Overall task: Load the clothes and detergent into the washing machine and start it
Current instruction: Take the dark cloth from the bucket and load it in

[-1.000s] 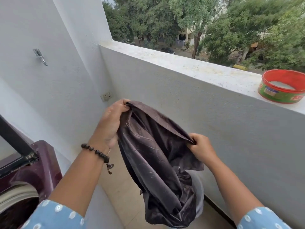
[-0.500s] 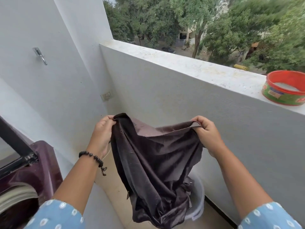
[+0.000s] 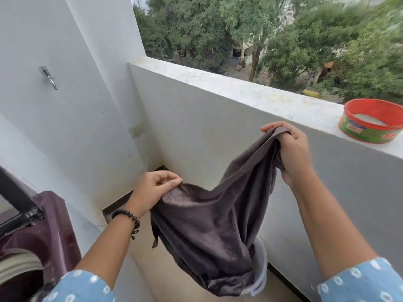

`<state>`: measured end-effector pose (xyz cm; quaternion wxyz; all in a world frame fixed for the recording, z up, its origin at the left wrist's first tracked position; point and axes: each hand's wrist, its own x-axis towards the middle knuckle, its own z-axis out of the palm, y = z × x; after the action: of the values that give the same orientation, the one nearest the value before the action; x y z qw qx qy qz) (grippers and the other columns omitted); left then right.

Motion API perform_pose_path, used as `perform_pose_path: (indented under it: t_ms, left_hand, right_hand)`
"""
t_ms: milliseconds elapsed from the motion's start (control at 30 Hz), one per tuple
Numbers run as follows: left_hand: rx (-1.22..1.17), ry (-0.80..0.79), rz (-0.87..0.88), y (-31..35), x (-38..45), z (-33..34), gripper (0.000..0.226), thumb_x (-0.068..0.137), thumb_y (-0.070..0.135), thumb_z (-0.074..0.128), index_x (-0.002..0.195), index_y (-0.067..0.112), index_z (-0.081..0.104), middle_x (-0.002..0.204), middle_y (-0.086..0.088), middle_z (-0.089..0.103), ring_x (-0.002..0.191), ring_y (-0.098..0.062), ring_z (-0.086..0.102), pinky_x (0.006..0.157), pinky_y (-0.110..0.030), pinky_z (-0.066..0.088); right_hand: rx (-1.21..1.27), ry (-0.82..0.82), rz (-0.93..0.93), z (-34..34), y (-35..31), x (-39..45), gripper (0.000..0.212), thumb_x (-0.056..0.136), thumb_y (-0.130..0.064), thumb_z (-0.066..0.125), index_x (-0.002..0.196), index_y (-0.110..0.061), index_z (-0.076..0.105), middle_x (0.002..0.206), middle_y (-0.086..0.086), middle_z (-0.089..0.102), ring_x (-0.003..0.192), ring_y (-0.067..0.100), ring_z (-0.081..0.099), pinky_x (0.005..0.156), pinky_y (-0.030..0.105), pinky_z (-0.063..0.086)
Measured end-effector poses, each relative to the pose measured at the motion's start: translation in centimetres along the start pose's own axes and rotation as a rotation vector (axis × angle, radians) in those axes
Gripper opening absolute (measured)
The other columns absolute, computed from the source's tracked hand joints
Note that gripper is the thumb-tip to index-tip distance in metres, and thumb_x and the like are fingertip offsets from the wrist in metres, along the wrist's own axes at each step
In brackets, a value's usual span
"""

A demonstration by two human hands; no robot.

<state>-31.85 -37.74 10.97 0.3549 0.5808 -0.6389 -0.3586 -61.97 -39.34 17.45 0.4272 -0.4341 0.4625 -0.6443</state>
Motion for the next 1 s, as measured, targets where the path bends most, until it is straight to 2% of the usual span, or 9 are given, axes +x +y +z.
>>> perform_pose_path:
  t_ms: [133, 233, 367, 433, 533, 633, 800, 900, 1000]
  left_hand:
    - [-0.022, -0.118, 0.0, 1.1, 0.0, 0.9, 0.041, 0.068, 0.057, 0.078, 0.096, 0.027, 0.075, 0.06, 0.01, 0.058, 0.059, -0.007, 0.053, 0.063, -0.022, 0.044]
    - [0.061, -0.352, -0.031, 2.6, -0.4, 1.7, 0.063, 0.063, 0.055, 0.083, 0.119, 0.037, 0.061, 0.085, 0.009, 0.071, 0.053, 0.003, 0.05, 0.063, -0.014, 0.042]
    - [0.415, -0.608, -0.064, 2.5, -1.7, 3.5, 0.08, 0.063, 0.053, 0.084, 0.135, 0.043, 0.049, 0.112, 0.022, 0.063, 0.094, 0.012, 0.057, 0.09, -0.018, 0.048]
    - [0.398, -0.556, -0.047, 1.7, -1.8, 3.8, 0.05, 0.075, 0.043, 0.08, 0.122, 0.034, 0.065, 0.103, 0.018, 0.068, 0.089, 0.007, 0.061, 0.091, -0.023, 0.051]
    - [0.022, -0.385, -0.076, 1.9, -1.4, 3.2, 0.008, 0.09, 0.021, 0.068, 0.095, 0.022, 0.074, 0.086, 0.002, 0.071, 0.079, -0.014, 0.062, 0.079, -0.032, 0.048]
    - [-0.258, -0.269, -0.036, 3.6, -0.8, 3.1, 0.008, 0.093, 0.015, 0.065, 0.094, 0.016, 0.073, 0.088, -0.011, 0.067, 0.082, -0.023, 0.058, 0.079, -0.038, 0.045]
    - [-0.388, -0.168, 0.112, 7.7, 0.4, 5.6, 0.012, 0.093, 0.004, 0.06, 0.098, 0.006, 0.07, 0.087, -0.008, 0.07, 0.08, -0.014, 0.062, 0.074, -0.023, 0.051]
    - [-0.331, -0.135, 0.17, 8.4, 1.2, 6.2, 0.016, 0.092, 0.003, 0.061, 0.103, 0.011, 0.071, 0.095, -0.017, 0.072, 0.085, -0.017, 0.063, 0.079, -0.031, 0.051]
    - [-0.281, -0.021, 0.173, 7.9, 1.6, 5.8, 0.019, 0.082, 0.014, 0.077, 0.095, 0.022, 0.067, 0.084, -0.01, 0.073, 0.075, -0.021, 0.065, 0.076, -0.045, 0.054]
  right_hand:
    - [0.004, 0.013, 0.041, 0.7, 1.2, -0.7, 0.036, 0.093, 0.001, 0.038, 0.079, -0.014, 0.067, 0.058, -0.003, 0.044, 0.049, 0.009, 0.037, 0.043, 0.017, 0.03]
    - [0.037, 0.026, 0.05, 0.8, 1.2, -0.5, 0.035, 0.094, 0.0, 0.039, 0.081, -0.015, 0.067, 0.062, 0.0, 0.043, 0.051, 0.011, 0.038, 0.044, 0.017, 0.032]
    - [0.104, 0.107, 0.045, -0.3, 1.0, 0.3, 0.032, 0.089, -0.003, 0.04, 0.08, -0.015, 0.069, 0.07, 0.006, 0.048, 0.06, 0.018, 0.042, 0.055, 0.028, 0.036]
    - [0.137, 0.148, 0.05, -0.8, 0.9, 0.5, 0.034, 0.089, -0.001, 0.038, 0.081, -0.014, 0.069, 0.07, 0.007, 0.049, 0.059, 0.018, 0.045, 0.055, 0.03, 0.037]
    - [0.226, 0.132, 0.049, -0.9, 0.7, 0.2, 0.032, 0.097, -0.005, 0.036, 0.089, -0.012, 0.066, 0.076, 0.012, 0.052, 0.06, 0.018, 0.052, 0.055, 0.03, 0.045]
    - [0.345, 0.05, 0.068, 0.4, 0.8, -0.8, 0.026, 0.103, -0.014, 0.034, 0.101, -0.008, 0.059, 0.074, 0.014, 0.059, 0.069, 0.022, 0.061, 0.064, 0.031, 0.054]
    - [0.253, -0.245, 0.21, 5.2, 3.1, -4.5, 0.024, 0.103, -0.02, 0.04, 0.122, -0.019, 0.055, 0.098, 0.001, 0.066, 0.09, 0.014, 0.065, 0.078, 0.023, 0.053]
    - [0.037, -0.372, 0.129, 6.0, 5.3, -5.8, 0.04, 0.096, -0.015, 0.052, 0.132, -0.033, 0.047, 0.12, -0.014, 0.061, 0.112, 0.004, 0.059, 0.096, 0.02, 0.048]
    - [-0.023, -0.459, 0.131, 4.8, 5.2, -5.5, 0.049, 0.085, -0.022, 0.07, 0.13, -0.028, 0.051, 0.119, -0.014, 0.065, 0.112, 0.0, 0.06, 0.095, 0.019, 0.048]
